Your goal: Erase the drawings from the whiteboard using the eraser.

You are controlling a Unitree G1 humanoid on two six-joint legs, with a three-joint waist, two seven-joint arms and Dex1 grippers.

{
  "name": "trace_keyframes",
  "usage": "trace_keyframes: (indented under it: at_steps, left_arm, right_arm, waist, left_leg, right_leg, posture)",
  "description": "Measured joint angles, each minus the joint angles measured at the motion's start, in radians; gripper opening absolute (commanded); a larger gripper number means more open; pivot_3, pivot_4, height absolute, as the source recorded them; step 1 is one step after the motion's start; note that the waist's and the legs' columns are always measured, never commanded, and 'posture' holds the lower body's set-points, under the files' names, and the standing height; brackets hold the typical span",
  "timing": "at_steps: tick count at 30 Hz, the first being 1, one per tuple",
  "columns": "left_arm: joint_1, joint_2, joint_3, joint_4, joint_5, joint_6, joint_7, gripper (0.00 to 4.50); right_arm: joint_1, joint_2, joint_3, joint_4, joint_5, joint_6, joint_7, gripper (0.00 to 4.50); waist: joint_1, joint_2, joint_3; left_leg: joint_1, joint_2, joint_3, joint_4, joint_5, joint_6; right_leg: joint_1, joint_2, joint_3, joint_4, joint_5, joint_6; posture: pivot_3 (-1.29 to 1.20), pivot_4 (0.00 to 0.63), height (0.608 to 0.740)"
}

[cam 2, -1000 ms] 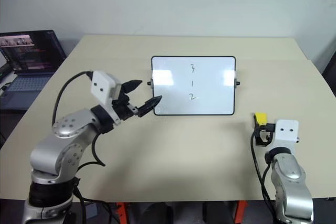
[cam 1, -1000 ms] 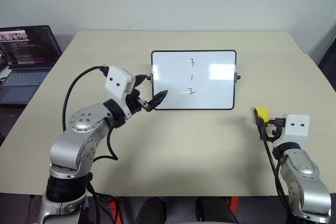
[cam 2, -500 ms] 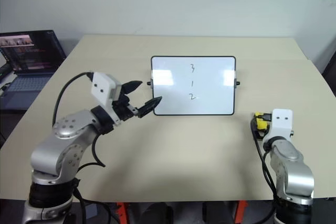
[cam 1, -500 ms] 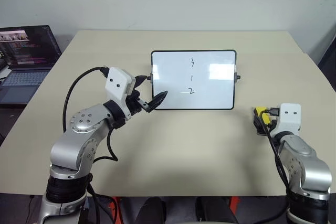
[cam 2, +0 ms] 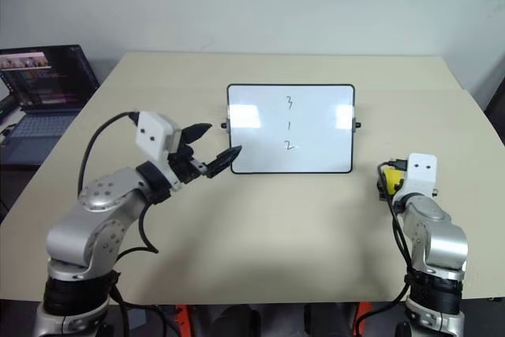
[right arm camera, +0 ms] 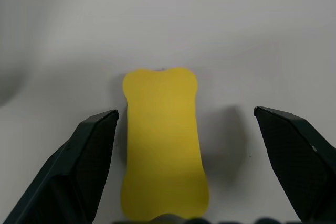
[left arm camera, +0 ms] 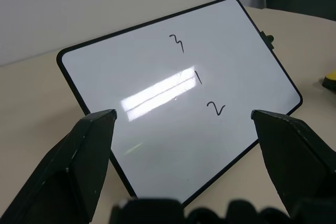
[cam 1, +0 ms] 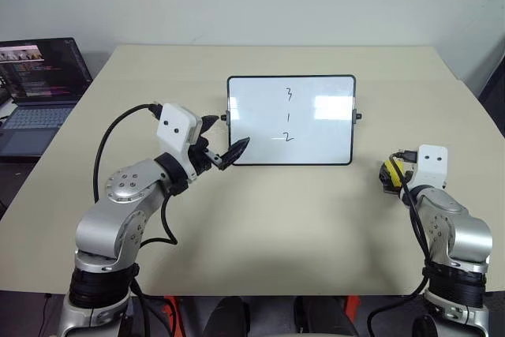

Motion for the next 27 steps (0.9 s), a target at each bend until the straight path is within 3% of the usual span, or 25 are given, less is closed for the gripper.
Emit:
trace_keyframes:
  at_steps: [3,6,13,27]
  left_arm:
    - [0.000,0.001,0.000,-0.001,-0.001,0.000,0.001,4.50]
    - [0.000,0.001,0.000,0.000,-0.001,0.000,0.001,4.50]
    - [0.000,0.002,-0.001,-0.001,-0.001,0.000,0.001,4.50]
    - [0.000,0.002,-0.001,-0.007,-0.001,0.001,0.005,4.50]
  right_arm:
    - [0.000,0.004,0.000,0.008,0.000,0.001,-0.004,4.46]
    - [-0.003,0.012,0.001,0.008,0.001,0.005,-0.014,3.88]
    - [-0.008,0.035,0.003,0.003,0.001,0.009,-0.019,1.46]
    - [-0.014,0.000,0.025,0.000,-0.002,0.011,-0.012,1.41]
  waist:
    - [0.000,0.000,0.000]
    - [0.000,0.000,0.000]
    - [0.000,0.000,0.000]
    - [0.000,0.000,0.000]
  left_leg:
    - [0.000,0.000,0.000,0.000,0.000,0.000]
    - [0.000,0.000,0.000,0.000,0.000,0.000]
    - [0.000,0.000,0.000,0.000,0.000,0.000]
    - [0.000,0.000,0.000,0.000,0.000,0.000]
  right_leg:
    - [0.000,0.000,0.000,0.000,0.000,0.000]
    - [0.000,0.000,0.000,0.000,0.000,0.000]
    - [0.000,0.000,0.000,0.000,0.000,0.000]
    - [0.000,0.000,0.000,0.000,0.000,0.000]
  posture:
    - [0.00,0.150,0.740]
    - [0.00,0.150,0.740]
    - [0.00,0.150,0.740]
    - [0.00,0.150,0.740]
